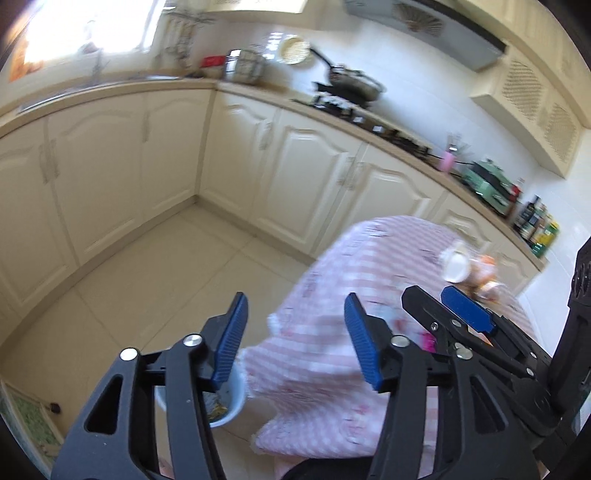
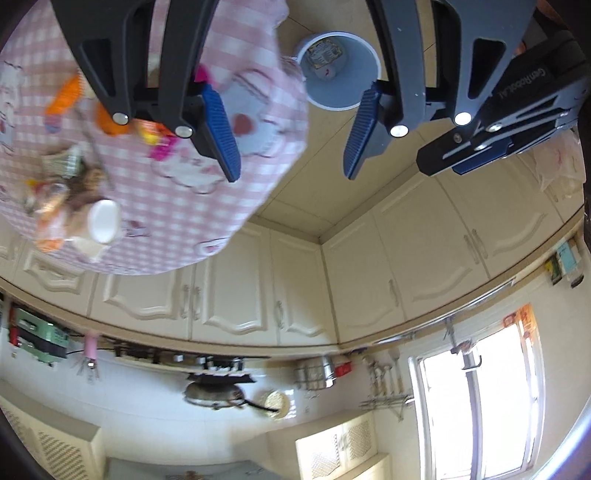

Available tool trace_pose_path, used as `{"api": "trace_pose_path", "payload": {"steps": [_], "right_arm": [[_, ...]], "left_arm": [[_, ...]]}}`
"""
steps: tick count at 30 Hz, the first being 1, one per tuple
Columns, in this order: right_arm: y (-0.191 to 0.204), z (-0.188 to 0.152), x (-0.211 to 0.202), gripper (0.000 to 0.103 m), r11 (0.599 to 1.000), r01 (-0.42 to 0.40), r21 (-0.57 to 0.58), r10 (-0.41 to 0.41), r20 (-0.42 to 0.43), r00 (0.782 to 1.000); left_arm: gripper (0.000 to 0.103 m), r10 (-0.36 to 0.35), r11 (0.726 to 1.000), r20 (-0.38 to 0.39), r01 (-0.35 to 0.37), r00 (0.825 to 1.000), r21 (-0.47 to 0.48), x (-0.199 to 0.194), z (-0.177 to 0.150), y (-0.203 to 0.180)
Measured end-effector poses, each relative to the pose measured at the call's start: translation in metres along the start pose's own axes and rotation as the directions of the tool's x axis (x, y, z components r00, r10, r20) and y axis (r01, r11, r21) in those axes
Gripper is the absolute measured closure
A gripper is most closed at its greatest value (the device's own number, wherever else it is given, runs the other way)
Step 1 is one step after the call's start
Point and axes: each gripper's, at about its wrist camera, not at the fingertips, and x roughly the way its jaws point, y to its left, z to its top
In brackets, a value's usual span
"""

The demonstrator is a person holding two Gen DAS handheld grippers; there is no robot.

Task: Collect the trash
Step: 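Grasp the pink wrapper with the left tool while the right tool grasps an orange slice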

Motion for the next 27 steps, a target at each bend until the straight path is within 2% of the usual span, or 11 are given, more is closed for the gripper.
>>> {"api": "trace_pose_path", "payload": {"steps": [6,10,17,24,27], "right_arm": [[-0.071,-0.015,-0.054,0.042,0.990,0.121,0.068,-0.124,0.034,0.992],[-0.114,-0.032,-0.067,0.039,0.975,0.181,0.131,-0.184,0.014,0.983],[-0.160,-0.058,-0.060,0.035,0.958,0.189,0.218,-0.176,-0.076,0.981],[-0.181,-0.058,-0.030,0.035,0.947,0.140,0.289,-0.100,-0.148,0.984],[-0.186,-0.058,-0.025,0.066,0.947,0.094,0.308,-0.048,-0.154,0.987]], "left_arm": [[0.043,-0.067,0.992,-0.034,0.070,0.997,0.104,0.002,-0.016,-0.064],[0.043,-0.081,0.981,-0.081,0.094,0.993,0.169,0.015,-0.029,-0.103],[0.043,-0.046,0.972,-0.147,0.078,0.988,0.219,0.042,-0.040,-0.129],[0.043,-0.039,0.971,-0.177,0.079,0.983,0.225,0.062,-0.039,-0.136],[0.043,-0.043,0.971,-0.190,0.086,0.981,0.223,0.070,-0.038,-0.139]]}}
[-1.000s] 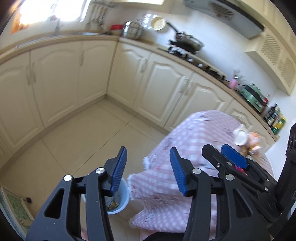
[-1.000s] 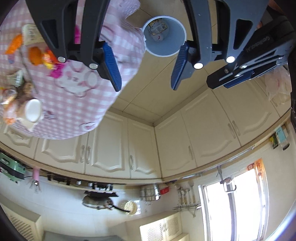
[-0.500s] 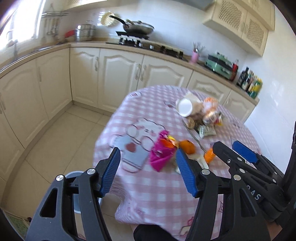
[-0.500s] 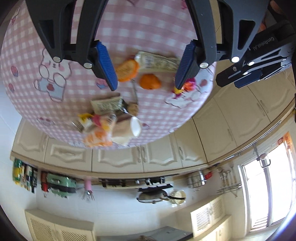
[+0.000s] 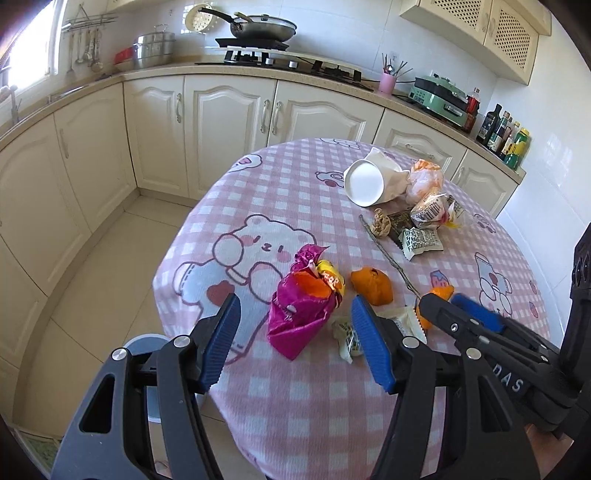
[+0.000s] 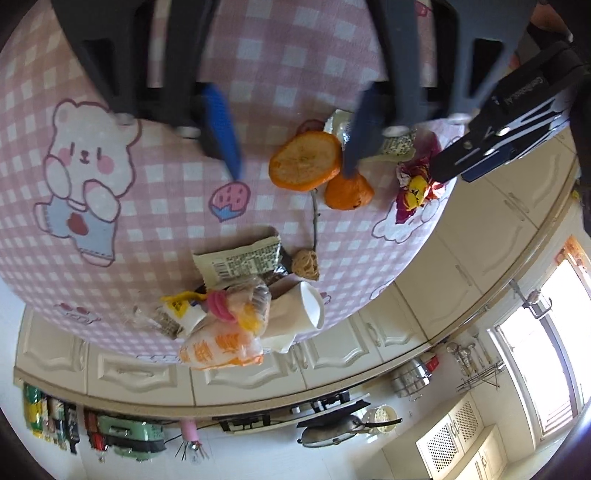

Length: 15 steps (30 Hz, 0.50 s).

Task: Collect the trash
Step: 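Grasp the pink wrapper with the left tool while the right tool grasps an orange slice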

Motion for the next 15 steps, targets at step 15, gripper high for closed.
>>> {"api": "trace_pose_path", "payload": {"steps": [15], "right_arm": [[0.007,0.015,-0.032,0.070,0.999,0.021,-0.034,-0.016,0.120,0.993]], "left_arm": [[0.065,-0.081,0.996,0.060,0.083,0.995,-0.032,-0.009,0.010,0.001]]}}
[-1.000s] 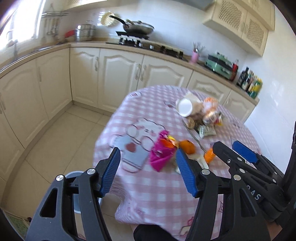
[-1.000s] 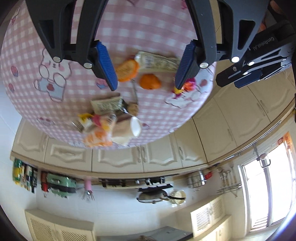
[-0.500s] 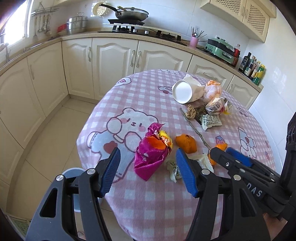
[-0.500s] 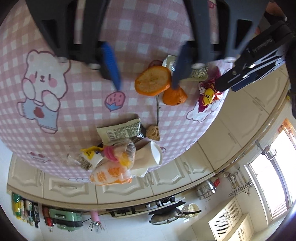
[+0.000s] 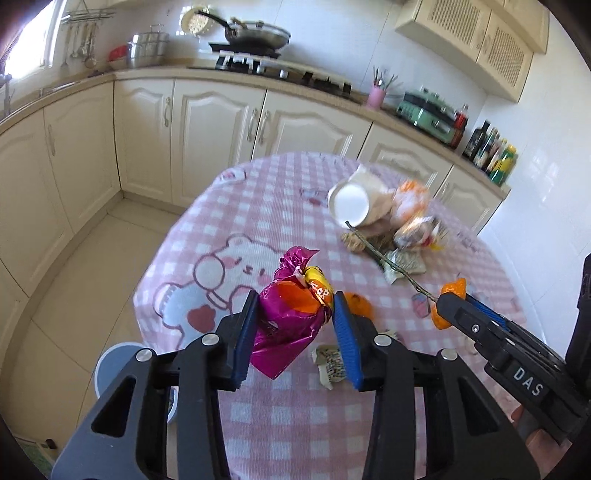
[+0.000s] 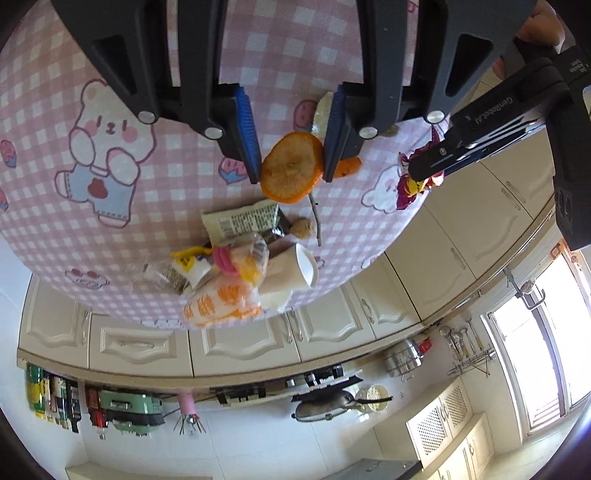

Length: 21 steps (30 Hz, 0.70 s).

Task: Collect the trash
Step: 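Grasp the pink wrapper with the left tool while the right tool grasps an orange slice, then carry the wrapper and orange slice over the bucket and open both tools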

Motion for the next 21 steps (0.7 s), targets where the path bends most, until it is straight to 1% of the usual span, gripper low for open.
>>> {"api": "trace_pose_path", "payload": {"steps": [6,10,14,18,21], "right_arm": [[0.022,0.007,-0.022,0.070,0.999,-0.021,-0.031,0.023,0.053,0.998],[0.047,0.009,-0.027,0.070,0.997,-0.048,-0.067,0.052,0.059,0.997],[0.082,0.006,-0.019,0.070,0.988,-0.102,-0.118,0.107,0.035,0.994],[0.130,-0.005,0.000,0.070,0.969,-0.177,-0.172,0.176,-0.020,0.984],[0.161,-0.012,0.015,0.070,0.954,-0.220,-0.204,0.212,-0.061,0.975]], "left_arm": [[0.065,-0.001,1.000,0.066,0.003,0.998,-0.020,-0.034,0.005,0.013],[0.065,0.021,0.999,0.102,-0.017,0.995,-0.048,-0.057,0.004,0.032],[0.065,0.063,0.995,0.116,-0.053,0.991,-0.084,-0.074,-0.001,0.059],[0.065,0.116,0.986,0.120,-0.100,0.986,-0.136,-0.088,-0.007,0.092],[0.065,0.158,0.974,0.110,-0.136,0.981,-0.182,-0.096,-0.014,0.121]]}}
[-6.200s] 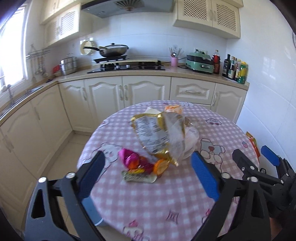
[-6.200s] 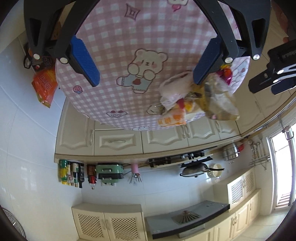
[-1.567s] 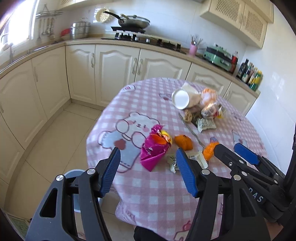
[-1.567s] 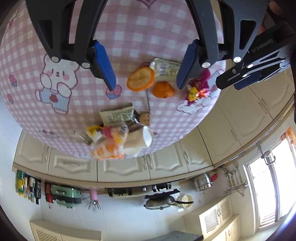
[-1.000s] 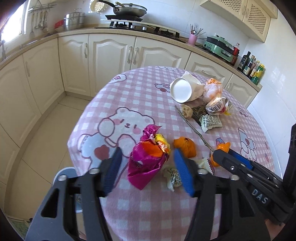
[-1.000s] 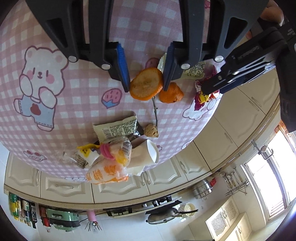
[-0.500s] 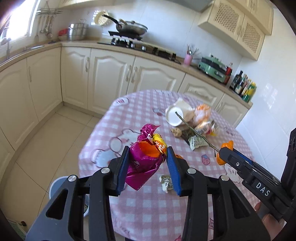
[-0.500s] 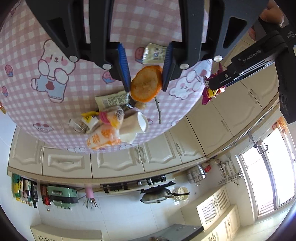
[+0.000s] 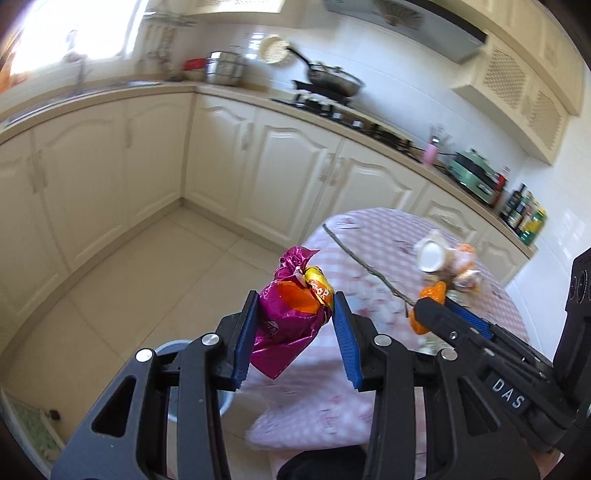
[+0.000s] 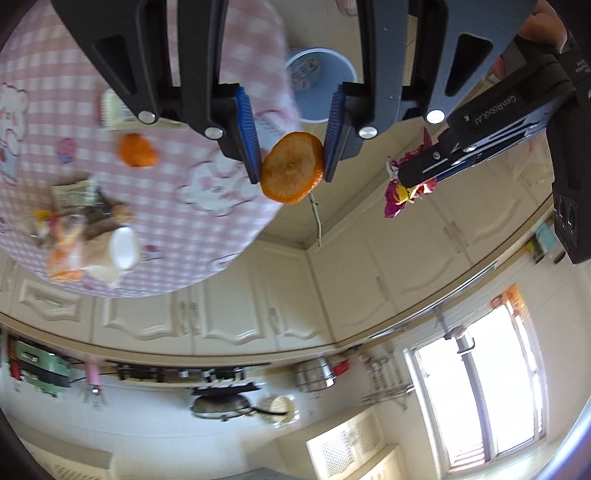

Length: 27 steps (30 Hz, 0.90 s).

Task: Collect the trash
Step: 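Carry the wrapper and orange slice over the bucket and open both tools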

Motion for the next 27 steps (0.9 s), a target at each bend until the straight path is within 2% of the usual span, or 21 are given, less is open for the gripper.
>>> {"api": "trace_pose_path", "payload": {"steps": [8,15,18,21,27], "right_arm": [[0.066,-0.006,0.067,0.070,0.994,-0.088,-0.068,0.081,-0.100,0.992],[0.097,-0.013,0.125,0.070,0.989,-0.138,-0.053,0.127,-0.164,0.978],[0.106,-0.014,0.147,0.066,0.988,-0.148,-0.030,0.141,-0.169,0.975],[0.111,-0.018,0.169,0.046,0.990,-0.137,-0.029,0.129,-0.196,0.972],[0.110,-0.025,0.176,0.046,0.993,-0.115,-0.034,0.105,-0.214,0.971]], "left_arm": [[0.065,0.094,0.990,-0.028,-0.096,0.995,-0.105,0.006,-0.003,0.072],[0.065,0.151,0.972,-0.072,-0.161,0.986,-0.171,0.025,-0.007,0.118],[0.065,0.163,0.966,-0.083,-0.176,0.983,-0.187,0.032,-0.009,0.130],[0.065,0.173,0.962,-0.101,-0.190,0.980,-0.197,0.037,-0.013,0.144],[0.065,0.168,0.961,-0.134,-0.192,0.977,-0.197,0.052,-0.018,0.148]]}}
